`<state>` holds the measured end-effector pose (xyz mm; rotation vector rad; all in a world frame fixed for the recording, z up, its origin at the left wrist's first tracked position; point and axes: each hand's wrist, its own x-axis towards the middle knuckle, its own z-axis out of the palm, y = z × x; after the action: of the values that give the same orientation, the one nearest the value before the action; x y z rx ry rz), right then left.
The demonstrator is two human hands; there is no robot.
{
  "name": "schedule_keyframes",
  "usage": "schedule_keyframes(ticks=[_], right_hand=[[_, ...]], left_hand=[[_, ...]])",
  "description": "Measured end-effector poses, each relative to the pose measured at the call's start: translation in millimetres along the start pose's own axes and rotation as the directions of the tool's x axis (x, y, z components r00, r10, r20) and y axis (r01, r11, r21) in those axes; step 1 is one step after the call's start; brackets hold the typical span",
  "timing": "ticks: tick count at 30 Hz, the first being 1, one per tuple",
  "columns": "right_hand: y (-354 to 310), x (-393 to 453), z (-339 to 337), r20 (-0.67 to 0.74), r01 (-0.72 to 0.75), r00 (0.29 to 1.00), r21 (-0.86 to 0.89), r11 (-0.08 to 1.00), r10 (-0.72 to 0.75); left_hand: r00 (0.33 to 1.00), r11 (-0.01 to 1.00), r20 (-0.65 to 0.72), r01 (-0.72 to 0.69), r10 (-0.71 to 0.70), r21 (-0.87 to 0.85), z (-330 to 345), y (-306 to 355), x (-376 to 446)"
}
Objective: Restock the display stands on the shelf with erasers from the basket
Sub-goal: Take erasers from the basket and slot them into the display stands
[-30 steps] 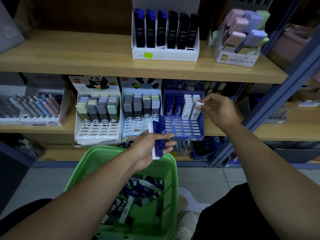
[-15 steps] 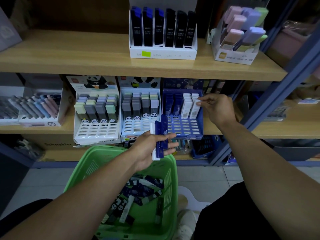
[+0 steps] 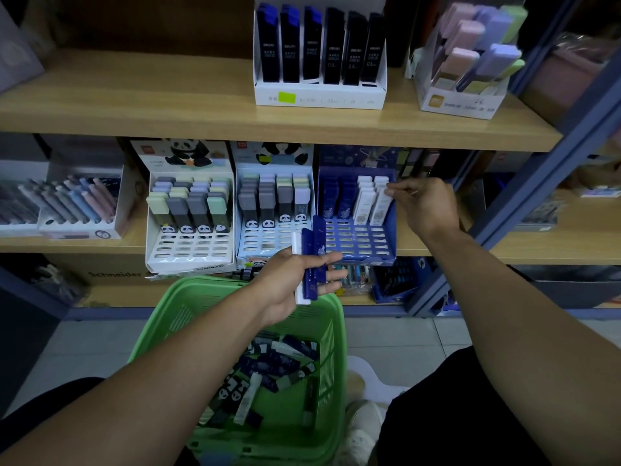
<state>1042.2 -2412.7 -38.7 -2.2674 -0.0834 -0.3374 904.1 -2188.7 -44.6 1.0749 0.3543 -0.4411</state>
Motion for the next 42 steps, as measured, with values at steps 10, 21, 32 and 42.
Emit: schedule_keyframes(ticks=[10,21,32,42], right_hand=[[3,-11,11,-0.060,-0.102,0.993,0.043,0.994,0.105],[3,-4,24,-0.118,-0.229,0.956,0.277,0.933,0.269],[-46,-24,34,-0.088,0.112,0.990,-0.002,0.994,-0.112],[-90,-60,51,0.572,-0.324,0.820,0.431,0.842,0.023]], left_hand=[[1.000,1.000,0.008,-0.006,0.006,-0.005,0,1,-1],[1.000,1.000,0.002,-0.005,0.005,0.008,-2,2,-2],[0.999,1.000,-0.023,-0.029,0.029,-0.008,-9,7,-9],[0.999,0.997,-0.026,-0.028,0.026,-0.067,-15,14,-17]])
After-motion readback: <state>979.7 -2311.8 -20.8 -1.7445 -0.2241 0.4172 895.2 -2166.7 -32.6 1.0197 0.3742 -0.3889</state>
